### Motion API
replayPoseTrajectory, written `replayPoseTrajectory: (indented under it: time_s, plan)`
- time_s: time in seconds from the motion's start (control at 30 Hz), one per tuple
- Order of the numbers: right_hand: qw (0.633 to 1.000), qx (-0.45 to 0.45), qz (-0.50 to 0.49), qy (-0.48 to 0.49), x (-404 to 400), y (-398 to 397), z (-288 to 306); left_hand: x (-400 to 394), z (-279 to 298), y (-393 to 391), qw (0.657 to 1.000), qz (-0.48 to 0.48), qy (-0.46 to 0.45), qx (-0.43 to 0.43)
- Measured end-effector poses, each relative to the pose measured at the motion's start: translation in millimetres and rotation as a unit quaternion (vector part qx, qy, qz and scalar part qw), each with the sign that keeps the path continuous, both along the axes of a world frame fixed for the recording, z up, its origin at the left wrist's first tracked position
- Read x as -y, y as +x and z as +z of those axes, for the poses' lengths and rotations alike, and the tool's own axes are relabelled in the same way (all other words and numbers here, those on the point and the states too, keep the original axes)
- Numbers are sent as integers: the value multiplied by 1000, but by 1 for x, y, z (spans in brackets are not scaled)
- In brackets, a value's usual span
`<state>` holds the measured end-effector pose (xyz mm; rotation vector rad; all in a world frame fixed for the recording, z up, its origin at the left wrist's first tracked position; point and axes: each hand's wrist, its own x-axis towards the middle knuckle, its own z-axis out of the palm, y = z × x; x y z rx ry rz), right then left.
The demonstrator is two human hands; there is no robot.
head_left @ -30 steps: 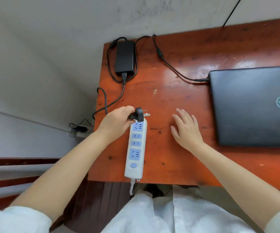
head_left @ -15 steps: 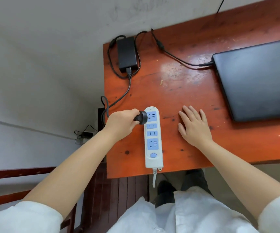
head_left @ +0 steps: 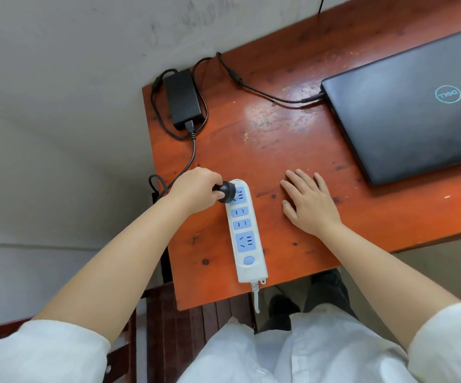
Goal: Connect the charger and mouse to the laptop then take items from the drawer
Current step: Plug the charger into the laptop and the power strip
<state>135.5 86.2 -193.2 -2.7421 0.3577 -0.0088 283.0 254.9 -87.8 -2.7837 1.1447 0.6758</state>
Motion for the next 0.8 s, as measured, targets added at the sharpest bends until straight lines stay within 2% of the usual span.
replayPoseTrajectory:
  time_s: [0.13, 0.47, 0.67, 0.8]
  plan:
    - [1000, 0, -2, 3, 0, 0, -1, 6, 7, 1, 999, -26, 37, -20]
    - [1000, 4, -2, -1, 1, 0, -1, 30, 12, -4, 982, -118, 147, 31]
    - [1000, -2, 0, 1, 1, 0, -2, 38, 6, -9, 974, -166, 143, 50]
    - [1000, -11, 1, 3, 1, 1, -3, 24, 3, -6, 988, -114, 100, 23]
